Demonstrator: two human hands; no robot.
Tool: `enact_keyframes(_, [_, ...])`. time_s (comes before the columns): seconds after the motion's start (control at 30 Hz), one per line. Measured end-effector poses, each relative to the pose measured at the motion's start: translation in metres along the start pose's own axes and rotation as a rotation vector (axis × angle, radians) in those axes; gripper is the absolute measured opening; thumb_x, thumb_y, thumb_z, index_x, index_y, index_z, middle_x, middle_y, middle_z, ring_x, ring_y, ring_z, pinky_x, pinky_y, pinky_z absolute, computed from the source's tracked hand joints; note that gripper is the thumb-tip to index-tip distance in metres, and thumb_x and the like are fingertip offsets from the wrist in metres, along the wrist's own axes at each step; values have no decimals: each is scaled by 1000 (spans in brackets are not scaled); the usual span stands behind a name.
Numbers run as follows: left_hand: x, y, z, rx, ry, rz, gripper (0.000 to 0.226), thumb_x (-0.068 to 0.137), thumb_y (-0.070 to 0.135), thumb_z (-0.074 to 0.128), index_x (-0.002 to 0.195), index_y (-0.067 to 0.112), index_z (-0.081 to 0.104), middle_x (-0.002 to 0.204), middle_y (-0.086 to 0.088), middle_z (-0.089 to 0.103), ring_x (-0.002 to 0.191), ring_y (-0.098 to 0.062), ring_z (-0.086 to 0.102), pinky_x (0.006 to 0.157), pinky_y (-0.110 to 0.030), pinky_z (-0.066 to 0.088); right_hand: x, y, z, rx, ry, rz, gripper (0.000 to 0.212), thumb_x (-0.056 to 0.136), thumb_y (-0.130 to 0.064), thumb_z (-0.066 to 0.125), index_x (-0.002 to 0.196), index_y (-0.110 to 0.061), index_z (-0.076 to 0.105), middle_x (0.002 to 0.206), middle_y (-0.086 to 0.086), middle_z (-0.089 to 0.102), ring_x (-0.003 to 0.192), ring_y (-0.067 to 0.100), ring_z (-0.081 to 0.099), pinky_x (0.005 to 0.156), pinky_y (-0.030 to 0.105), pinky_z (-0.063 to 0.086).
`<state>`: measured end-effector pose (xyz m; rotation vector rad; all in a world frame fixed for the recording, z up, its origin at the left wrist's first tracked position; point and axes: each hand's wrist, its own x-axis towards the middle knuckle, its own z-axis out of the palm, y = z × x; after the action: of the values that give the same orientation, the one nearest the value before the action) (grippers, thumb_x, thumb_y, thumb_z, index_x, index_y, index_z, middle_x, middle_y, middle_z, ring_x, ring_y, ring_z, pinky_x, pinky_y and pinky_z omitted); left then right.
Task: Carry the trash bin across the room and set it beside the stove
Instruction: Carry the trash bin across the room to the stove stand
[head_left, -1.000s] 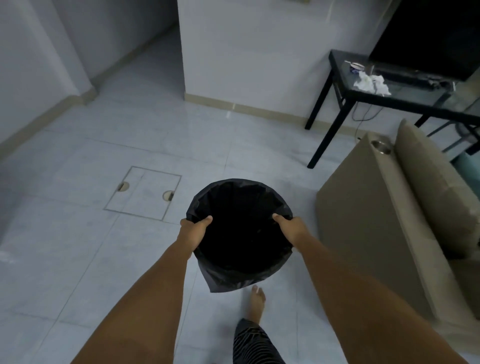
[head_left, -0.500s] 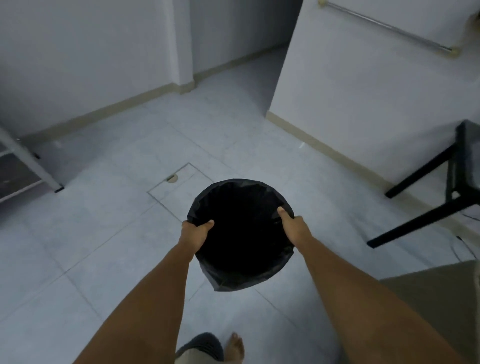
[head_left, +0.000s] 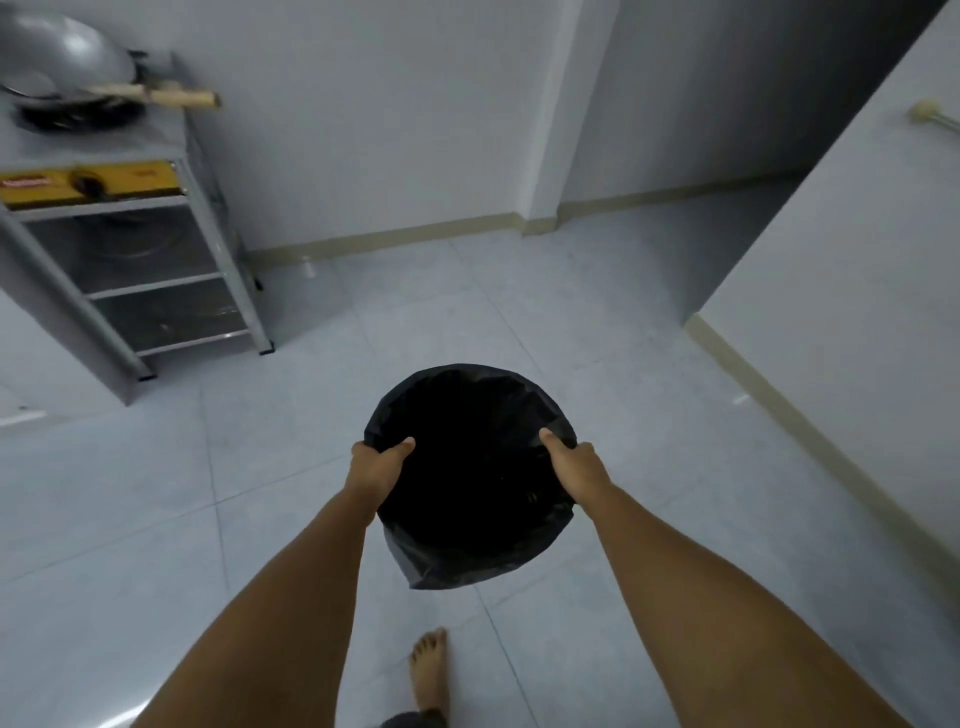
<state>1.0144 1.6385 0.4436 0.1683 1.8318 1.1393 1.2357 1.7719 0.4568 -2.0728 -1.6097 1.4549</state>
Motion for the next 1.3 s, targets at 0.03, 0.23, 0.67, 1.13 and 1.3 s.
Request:
enact_keyframes(0.03, [8, 7, -3, -13, 14, 0, 76, 91, 34, 68, 146, -1, 30, 144, -24, 49, 130, -42, 52, 107, -50, 45, 8, -12, 4, -3, -15, -10, 89, 91, -62, 52, 151, 1, 33, 150, 22, 46, 134, 40, 47, 107, 45, 40])
enact_keyframes(0.23, [45, 38, -16, -79, 74, -19, 79, 89, 38, 69, 147, 1, 31, 145, -23, 49, 129, -42, 53, 109, -53, 44, 53, -70, 24, -59, -75, -58, 91, 89, -65, 52, 152, -1, 32, 150, 21, 46, 134, 39, 49, 108, 45, 42])
enact_keyframes(0.67, [143, 118, -27, -189, 192, -43, 76, 89, 36, 68, 146, 1, 32, 143, -24, 51, 128, -43, 54, 108, -54, 45, 160, -197, 57, -144, -198, -139, 95, 87, -67, 51, 153, -1, 32, 153, 21, 44, 136, 39, 47, 111, 46, 41])
enact_keyframes(1.13, [264, 220, -32, -273, 281, -36, 76, 92, 37, 65, 149, 4, 28, 148, -21, 47, 134, -40, 49, 111, -51, 43, 285, -352, 101, -231, -305, -230, 90, 87, -66, 51, 150, -3, 36, 147, 20, 49, 130, 38, 52, 107, 46, 45])
enact_keyframes(1.3, [330, 258, -54, -288, 291, -43, 77, 91, 37, 66, 149, 4, 27, 147, -22, 47, 133, -41, 49, 112, -53, 41, 333, -410, 139, -256, -332, -235, 91, 88, -66, 50, 150, -2, 35, 149, 20, 47, 132, 39, 50, 108, 48, 44])
